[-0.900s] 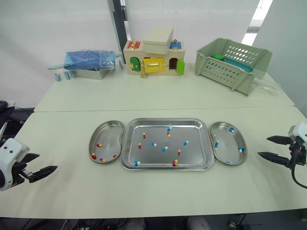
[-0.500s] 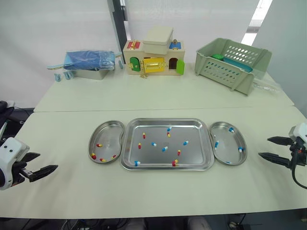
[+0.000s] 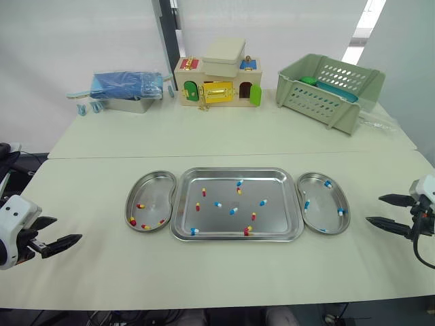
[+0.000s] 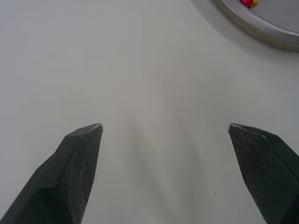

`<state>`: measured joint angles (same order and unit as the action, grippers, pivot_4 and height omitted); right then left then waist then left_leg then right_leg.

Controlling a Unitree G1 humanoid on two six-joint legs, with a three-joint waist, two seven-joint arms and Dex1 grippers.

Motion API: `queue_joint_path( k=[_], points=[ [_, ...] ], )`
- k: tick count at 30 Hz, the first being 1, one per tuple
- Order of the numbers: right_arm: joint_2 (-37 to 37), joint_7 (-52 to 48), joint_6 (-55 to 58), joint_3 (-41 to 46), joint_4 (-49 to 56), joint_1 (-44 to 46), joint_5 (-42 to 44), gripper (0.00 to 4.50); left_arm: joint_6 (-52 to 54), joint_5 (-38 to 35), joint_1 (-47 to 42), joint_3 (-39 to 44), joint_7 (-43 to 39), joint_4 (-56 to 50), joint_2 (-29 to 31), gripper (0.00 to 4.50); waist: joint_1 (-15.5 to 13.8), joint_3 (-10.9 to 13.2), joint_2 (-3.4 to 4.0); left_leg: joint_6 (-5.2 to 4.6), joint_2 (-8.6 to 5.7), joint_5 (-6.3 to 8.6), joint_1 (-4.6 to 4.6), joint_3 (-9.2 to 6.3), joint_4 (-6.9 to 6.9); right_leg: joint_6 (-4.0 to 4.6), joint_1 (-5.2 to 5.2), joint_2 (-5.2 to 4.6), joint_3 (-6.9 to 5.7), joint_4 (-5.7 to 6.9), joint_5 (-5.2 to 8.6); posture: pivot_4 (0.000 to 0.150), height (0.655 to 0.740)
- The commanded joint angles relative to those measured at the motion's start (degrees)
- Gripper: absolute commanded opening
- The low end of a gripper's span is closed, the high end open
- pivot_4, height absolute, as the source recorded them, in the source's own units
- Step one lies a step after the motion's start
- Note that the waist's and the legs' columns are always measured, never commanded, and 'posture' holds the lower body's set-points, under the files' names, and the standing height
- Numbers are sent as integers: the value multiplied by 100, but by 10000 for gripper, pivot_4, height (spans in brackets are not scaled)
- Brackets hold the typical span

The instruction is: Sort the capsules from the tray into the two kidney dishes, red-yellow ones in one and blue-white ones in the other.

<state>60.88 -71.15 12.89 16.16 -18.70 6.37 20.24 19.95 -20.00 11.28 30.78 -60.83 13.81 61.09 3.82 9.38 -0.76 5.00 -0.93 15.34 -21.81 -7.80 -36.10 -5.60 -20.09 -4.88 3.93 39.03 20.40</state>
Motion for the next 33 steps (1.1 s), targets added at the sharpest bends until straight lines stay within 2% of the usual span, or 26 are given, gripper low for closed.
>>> queue_joint_path(
  k=[1,23,33],
  points=[
    [55,-76,-115,116,-28,48,4,45000,10,29,-13,60,-53,-12,54,44470,0,0,0,0,0,0,0,0,0,0,0,0,0,0,0,1500,7400],
    [59,-203,-63,194,45,-106,73,45000,8,107,-40,32,-174,7,16,44470,51,0,0,0,0,0,0,0,-1,0,1,0,0,0,0,1500,7400],
    [21,-521,293,712,822,-848,610,45000,176,6,18,40,-193,-290,-79,44470,61,0,0,0,0,0,0,-1,-1,0,3,0,0,1,0,1500,7400]
  ],
)
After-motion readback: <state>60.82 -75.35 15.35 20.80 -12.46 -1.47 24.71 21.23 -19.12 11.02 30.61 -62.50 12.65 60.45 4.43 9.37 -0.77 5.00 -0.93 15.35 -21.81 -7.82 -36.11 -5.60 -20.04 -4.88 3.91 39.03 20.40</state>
